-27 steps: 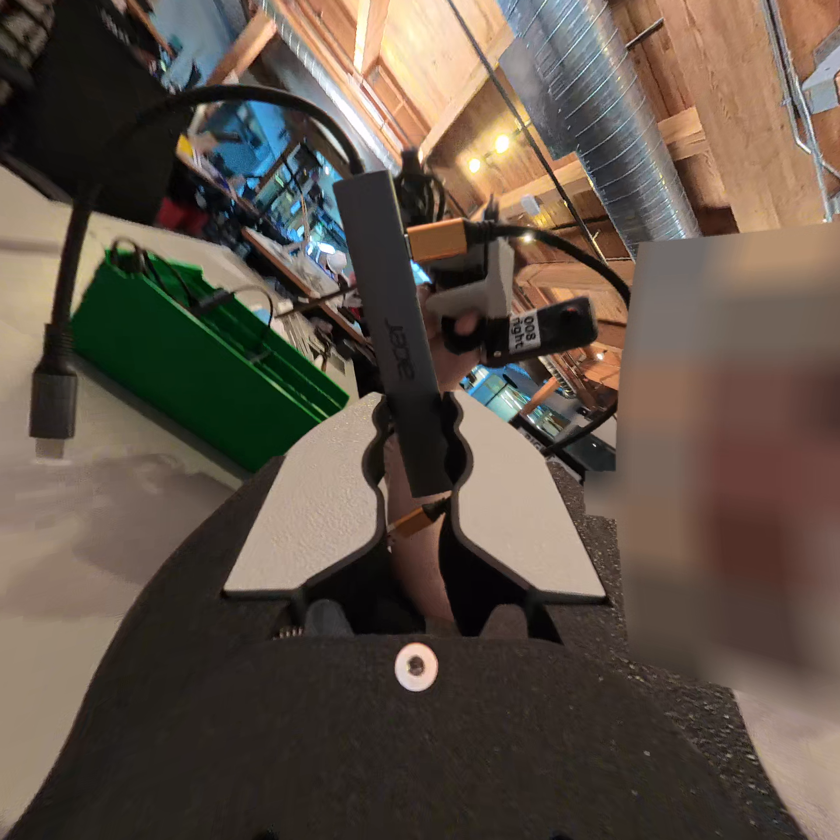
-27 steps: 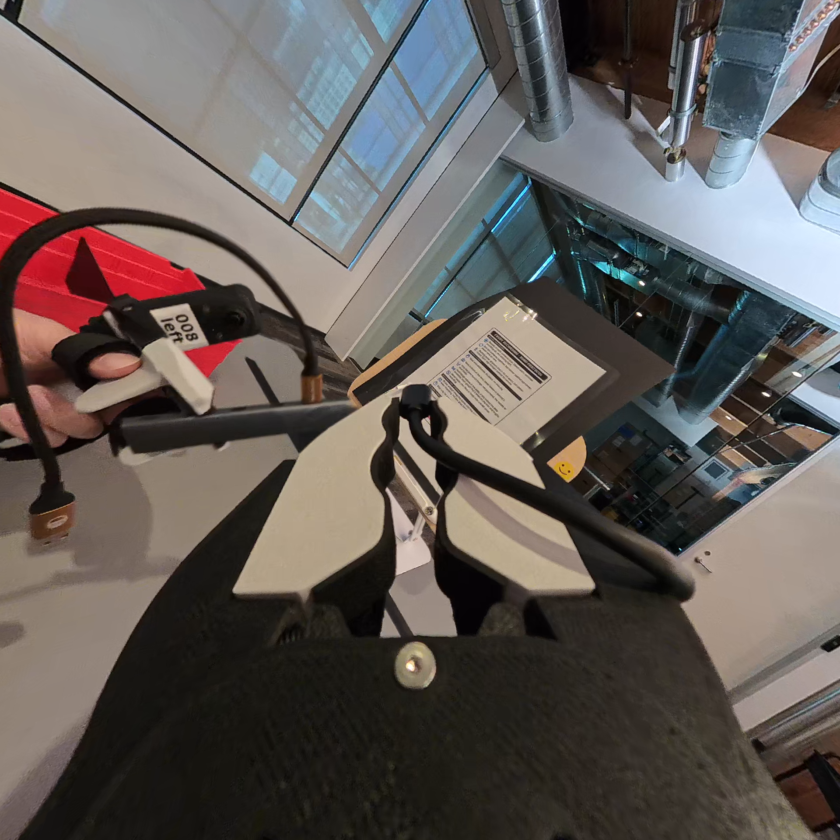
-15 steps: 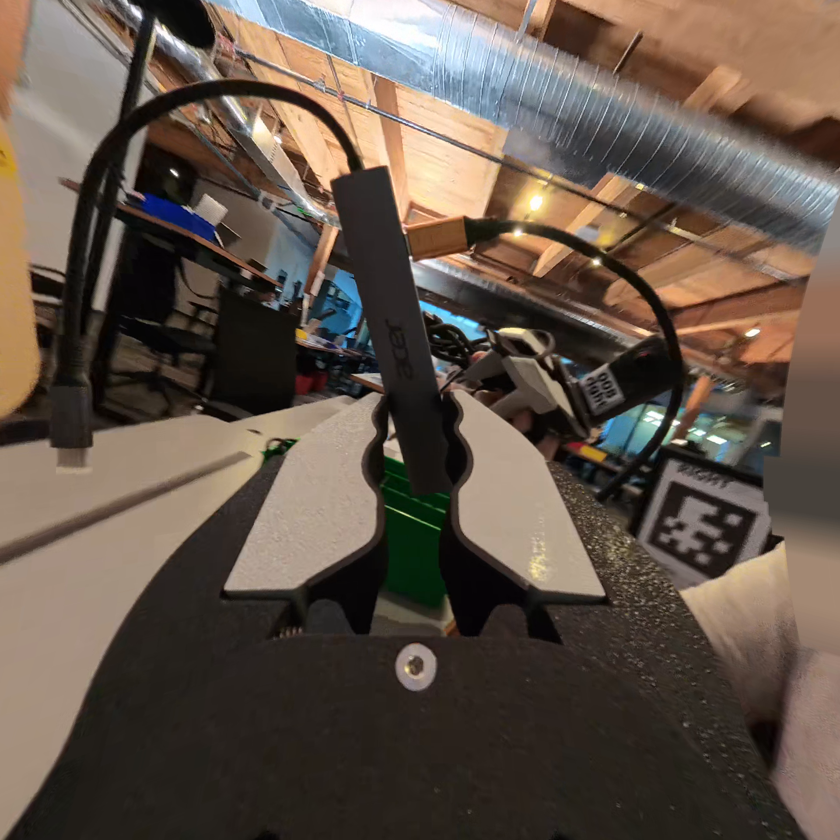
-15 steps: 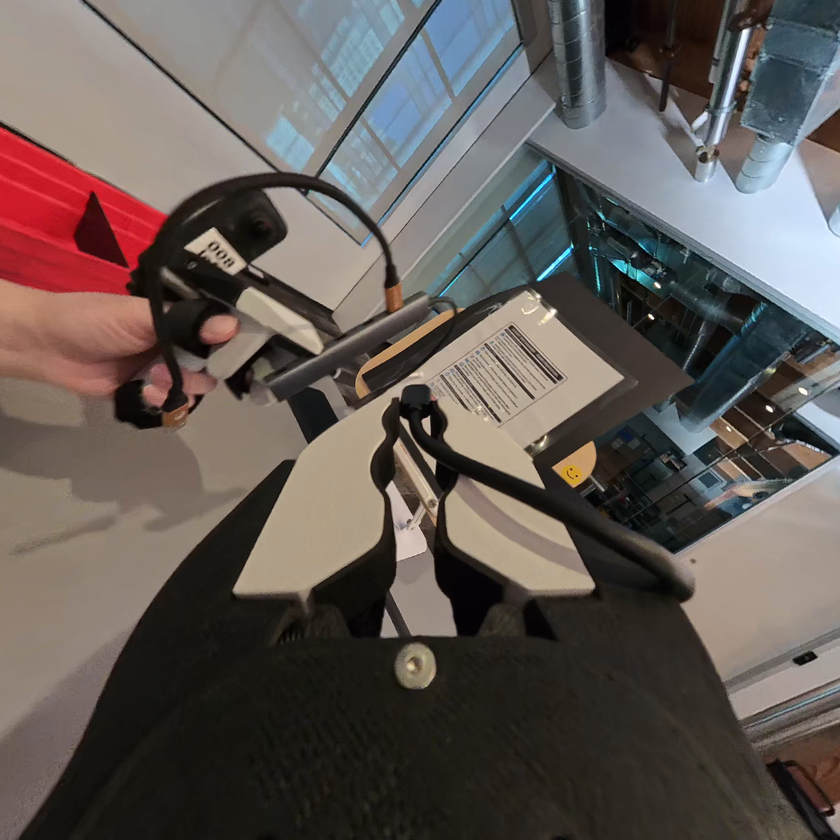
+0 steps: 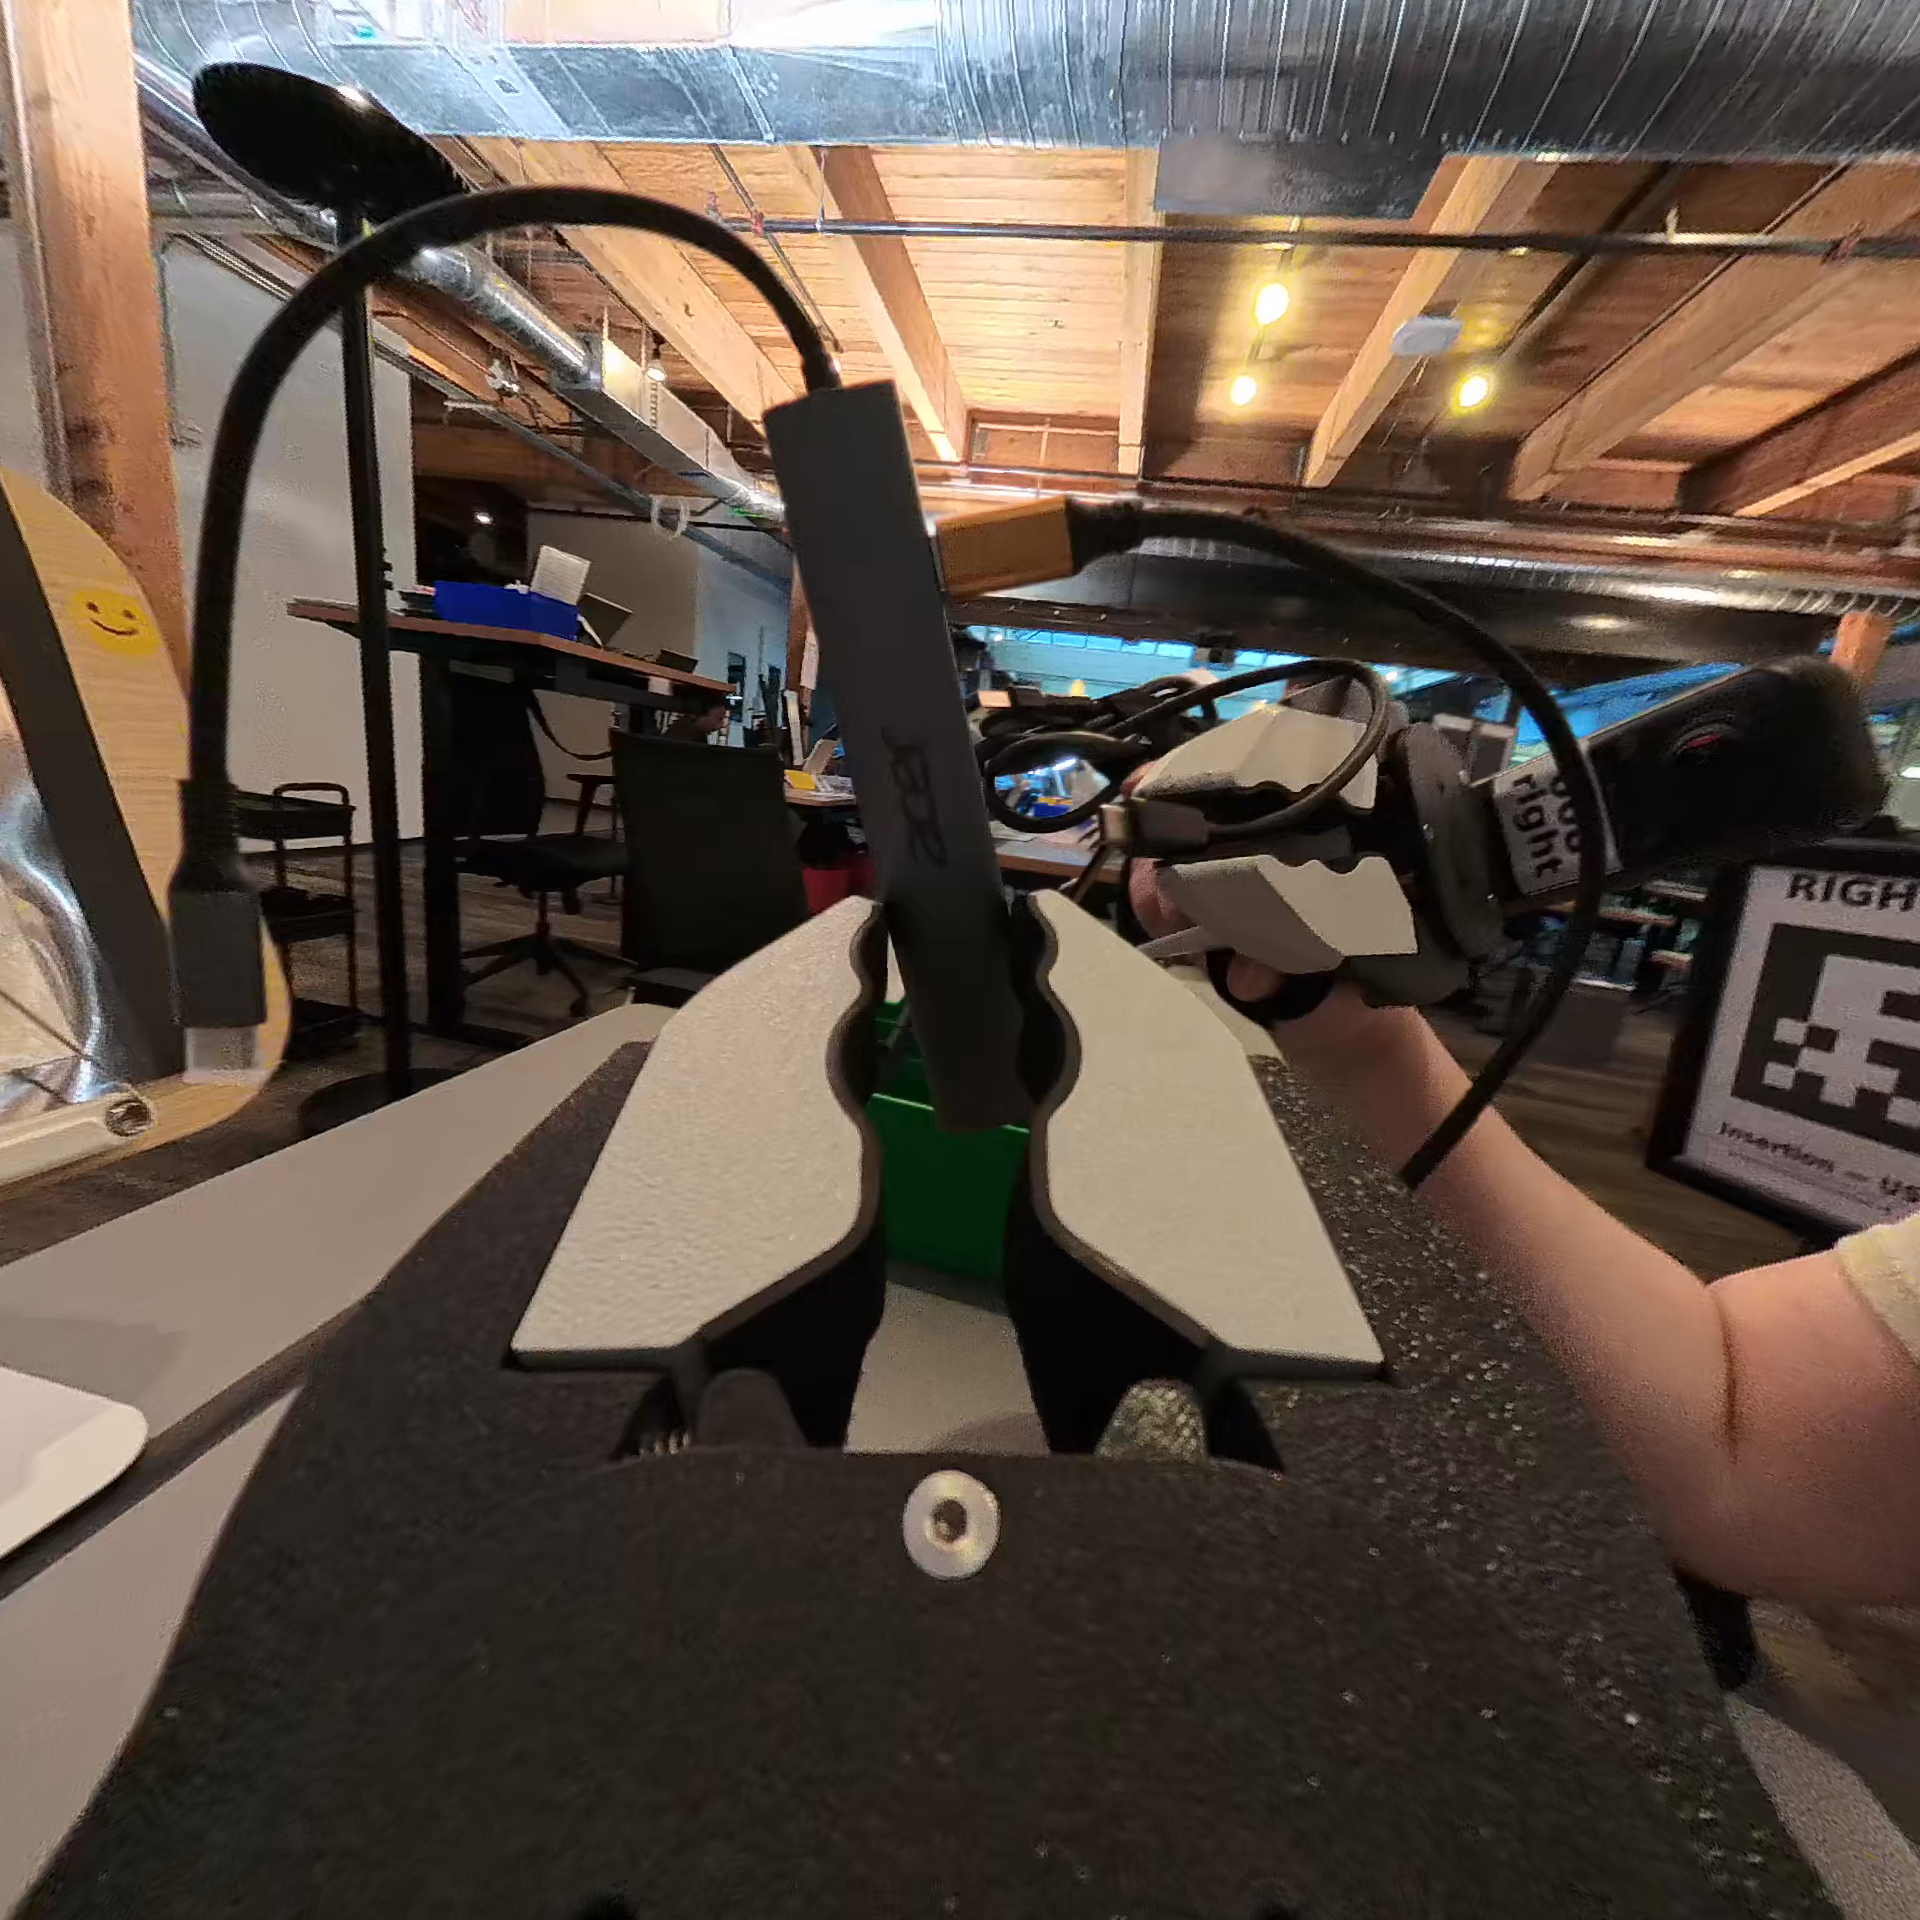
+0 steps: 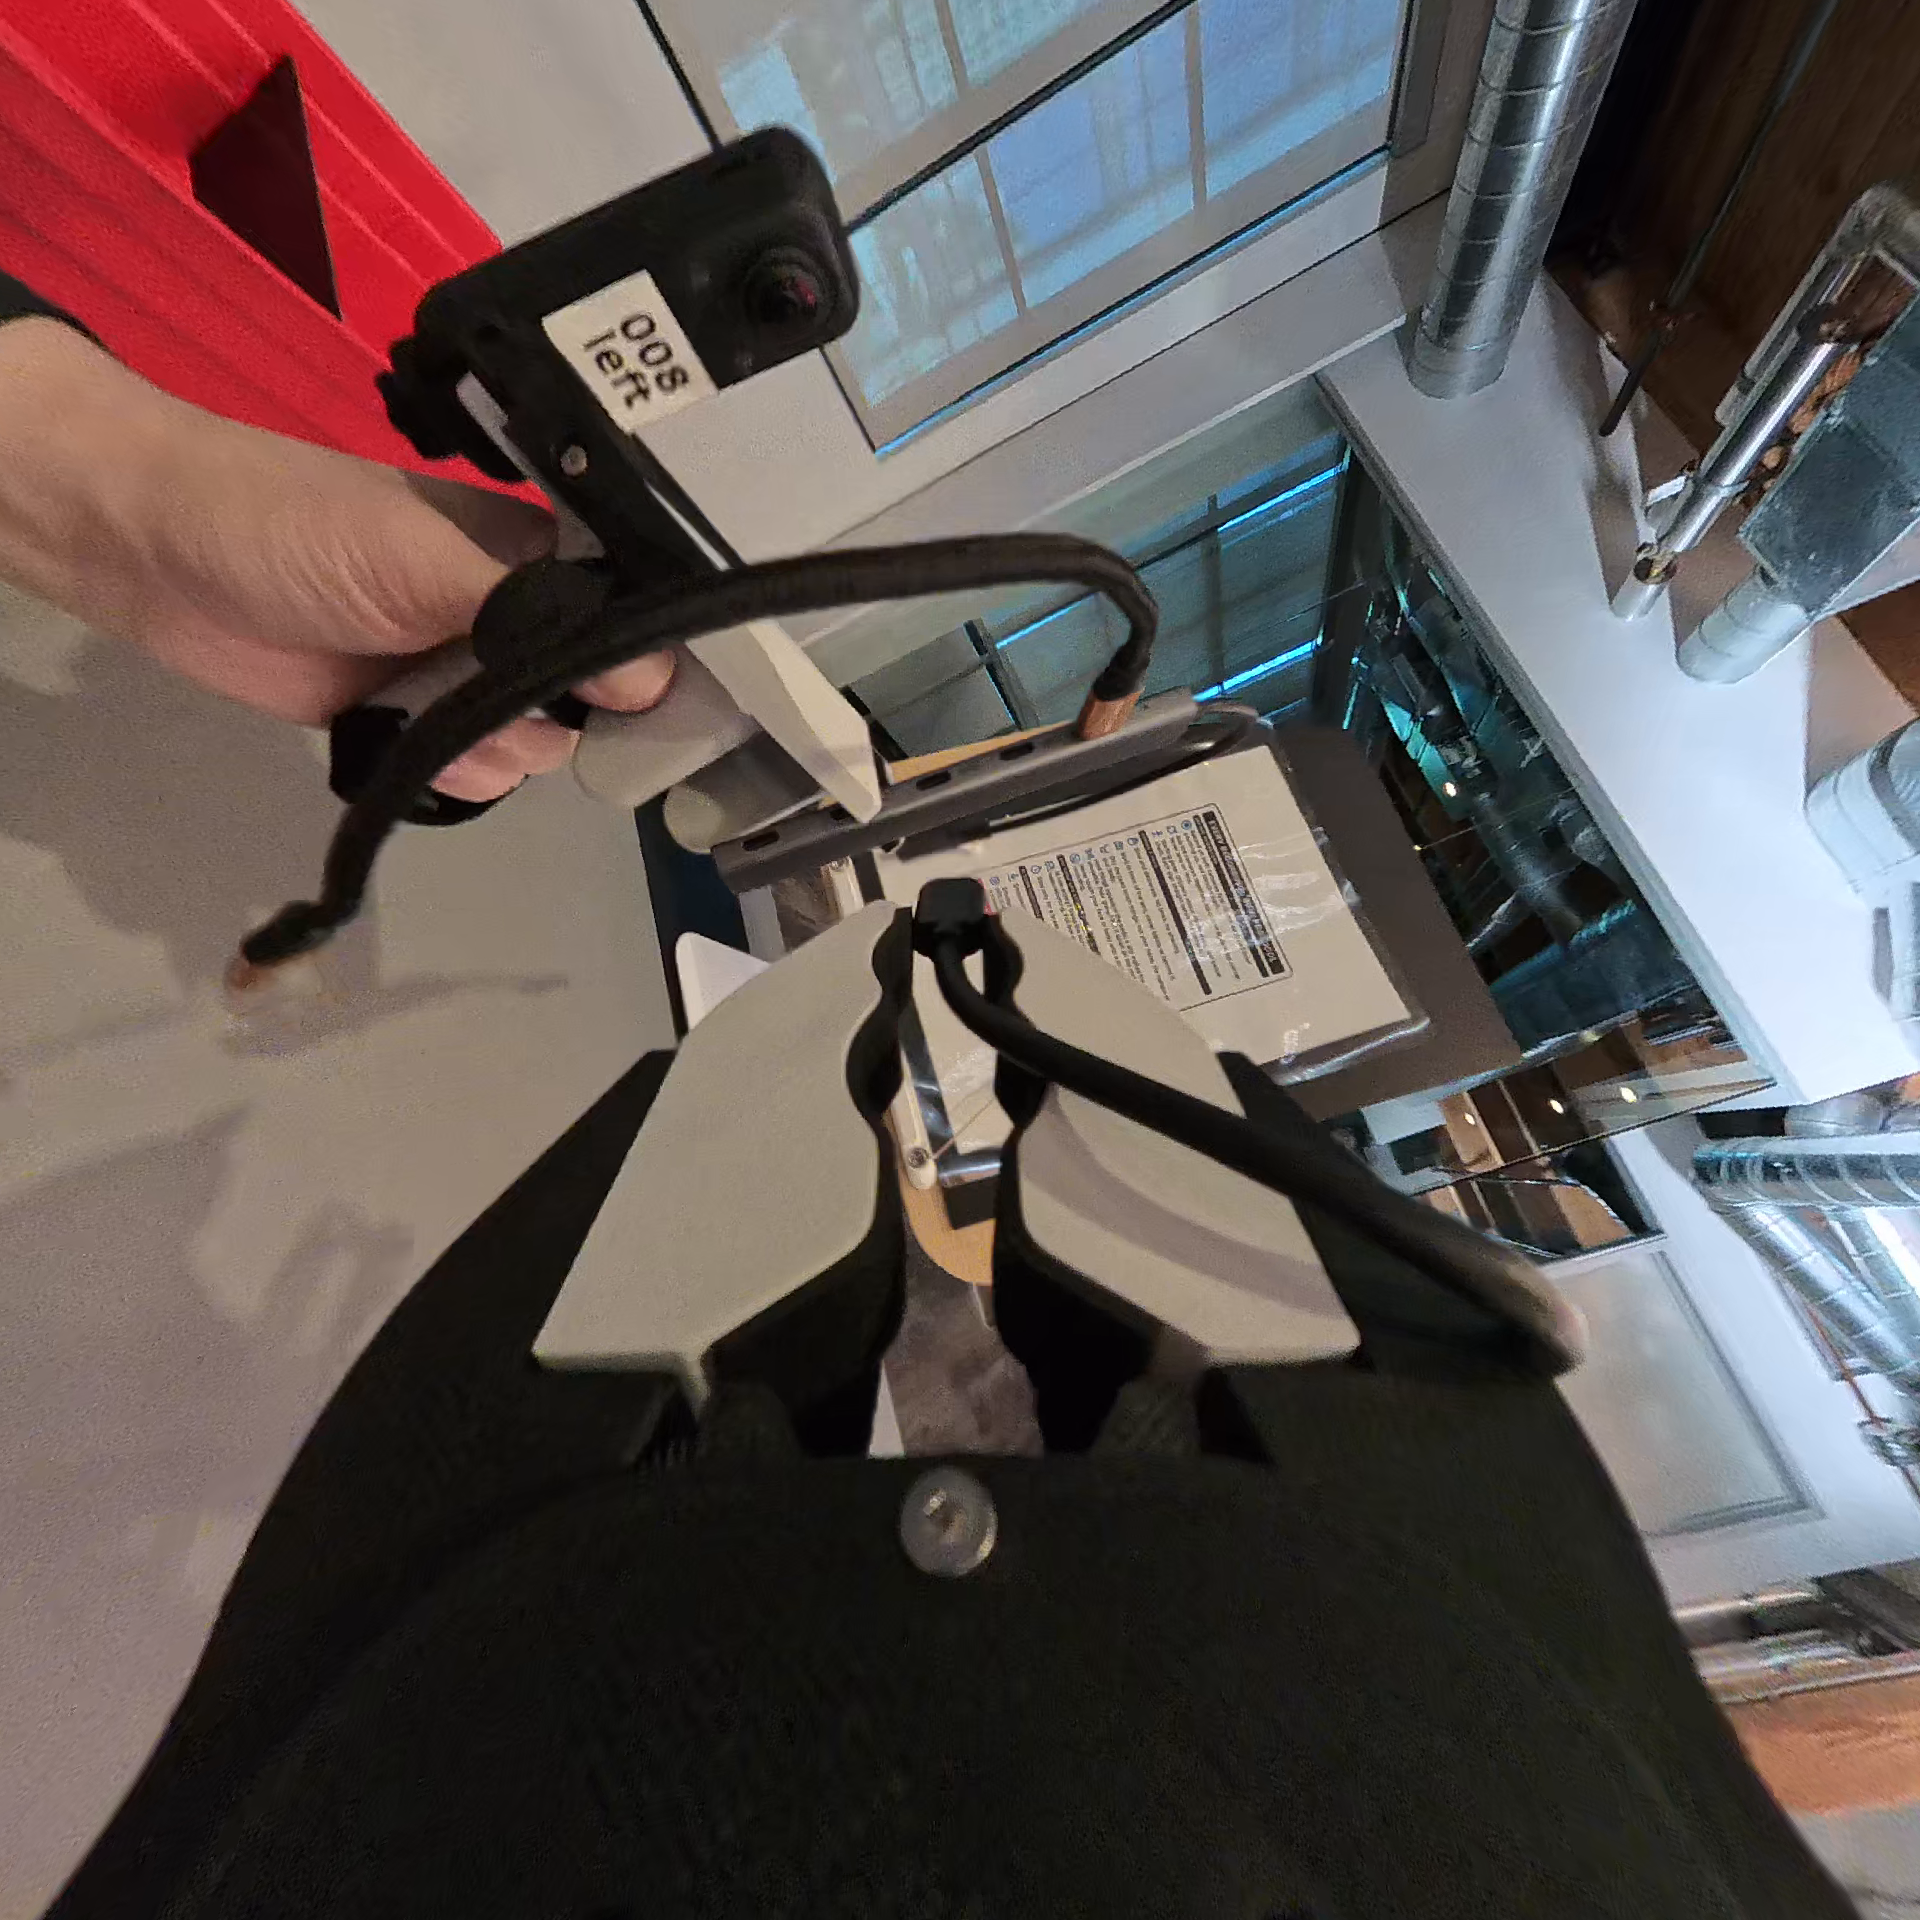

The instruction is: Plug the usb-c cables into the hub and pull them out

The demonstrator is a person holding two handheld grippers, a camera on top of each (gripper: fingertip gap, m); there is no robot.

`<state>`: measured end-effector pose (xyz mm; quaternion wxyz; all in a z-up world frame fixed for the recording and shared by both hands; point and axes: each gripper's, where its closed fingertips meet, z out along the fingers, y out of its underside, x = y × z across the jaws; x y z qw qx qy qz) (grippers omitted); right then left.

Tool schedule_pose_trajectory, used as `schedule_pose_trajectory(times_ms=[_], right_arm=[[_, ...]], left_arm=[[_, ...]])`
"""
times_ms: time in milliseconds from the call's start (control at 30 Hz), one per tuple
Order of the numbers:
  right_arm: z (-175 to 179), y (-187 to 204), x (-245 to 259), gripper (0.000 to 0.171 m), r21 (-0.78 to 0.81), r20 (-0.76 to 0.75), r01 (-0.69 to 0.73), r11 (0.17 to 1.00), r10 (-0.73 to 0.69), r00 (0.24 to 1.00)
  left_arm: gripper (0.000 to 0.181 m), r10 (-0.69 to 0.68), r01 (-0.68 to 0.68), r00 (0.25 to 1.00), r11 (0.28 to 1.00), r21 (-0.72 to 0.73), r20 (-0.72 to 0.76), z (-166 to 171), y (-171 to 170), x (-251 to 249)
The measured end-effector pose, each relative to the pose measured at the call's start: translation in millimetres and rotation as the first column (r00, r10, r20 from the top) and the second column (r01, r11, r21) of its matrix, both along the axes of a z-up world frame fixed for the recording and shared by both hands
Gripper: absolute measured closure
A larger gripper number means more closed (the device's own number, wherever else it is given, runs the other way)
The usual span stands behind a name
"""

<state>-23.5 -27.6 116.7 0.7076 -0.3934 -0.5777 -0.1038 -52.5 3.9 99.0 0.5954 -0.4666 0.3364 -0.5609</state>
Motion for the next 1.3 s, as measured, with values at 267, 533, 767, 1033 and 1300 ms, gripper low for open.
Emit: schedule_pose_trajectory(times_ms=[267, 533, 767, 1033, 1300], right_arm=[[-4, -2, -4, 0.158, 0.035, 0.087, 0.035, 0.999, -0.038, 0.995], [-12, 6, -8, 0.158, 0.055, 0.137, 0.077, 0.996, -0.084, 0.987], [-13, 8, -11, 0.158, 0.066, 0.15, 0.093, 0.993, -0.102, 0.983], [-14, 9, -12, 0.158, 0.07, 0.157, 0.11, 0.991, -0.12, 0.98], [-14, 14, -1, 0.158, 0.054, 0.155, 0.147, 0.988, -0.154, 0.976]], left_arm=[[0.159, 0.128, -0.117, 0.985, 0.988, 0.096, -0.113, -10, 1, 9], [0.159, 0.209, -0.178, 0.962, 0.969, 0.174, -0.176, -12, -2, 16], [0.159, 0.246, -0.204, 0.949, 0.956, 0.212, -0.195, -11, -4, 17], [0.159, 0.26, -0.22, 0.946, 0.954, 0.204, -0.195, -10, -2, 15], [0.159, 0.288, -0.246, 0.936, 0.947, 0.209, -0.201, -11, 3, 11]])
